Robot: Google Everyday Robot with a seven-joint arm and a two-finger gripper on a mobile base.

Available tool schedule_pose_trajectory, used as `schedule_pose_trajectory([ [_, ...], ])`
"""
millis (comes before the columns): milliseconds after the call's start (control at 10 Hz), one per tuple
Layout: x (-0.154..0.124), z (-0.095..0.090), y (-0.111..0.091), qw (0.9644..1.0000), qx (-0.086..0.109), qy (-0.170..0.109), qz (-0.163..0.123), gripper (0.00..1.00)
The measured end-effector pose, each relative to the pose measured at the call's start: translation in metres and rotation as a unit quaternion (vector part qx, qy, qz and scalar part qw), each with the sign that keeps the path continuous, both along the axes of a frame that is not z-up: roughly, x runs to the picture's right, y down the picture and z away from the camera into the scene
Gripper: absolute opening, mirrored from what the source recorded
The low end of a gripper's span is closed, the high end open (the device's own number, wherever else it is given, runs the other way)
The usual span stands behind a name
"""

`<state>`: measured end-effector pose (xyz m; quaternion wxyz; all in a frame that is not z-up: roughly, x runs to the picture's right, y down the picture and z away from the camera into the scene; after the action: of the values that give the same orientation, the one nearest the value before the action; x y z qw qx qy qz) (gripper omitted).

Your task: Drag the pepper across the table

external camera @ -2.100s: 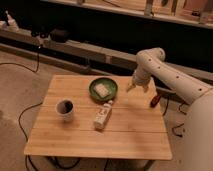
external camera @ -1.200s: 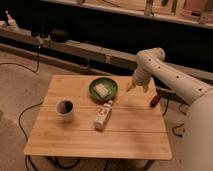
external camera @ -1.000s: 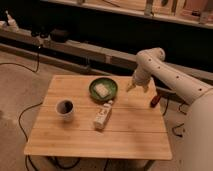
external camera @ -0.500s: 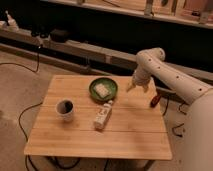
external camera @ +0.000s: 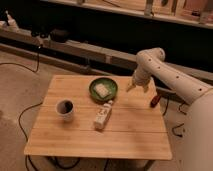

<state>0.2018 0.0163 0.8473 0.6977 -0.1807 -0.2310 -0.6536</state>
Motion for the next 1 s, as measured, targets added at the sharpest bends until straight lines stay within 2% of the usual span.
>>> schedule_pose_trajectory([
  [800, 0.0, 0.001, -0.001, 1.0, 0.0, 0.001, 0.0, 0.66],
  [900, 0.005, 0.001, 0.001, 0.9999, -0.005, 0.01, 0.008, 0.66],
  [1000, 0.017, 0.0, 0.004, 0.9991, -0.013, 0.032, 0.026, 0.66],
])
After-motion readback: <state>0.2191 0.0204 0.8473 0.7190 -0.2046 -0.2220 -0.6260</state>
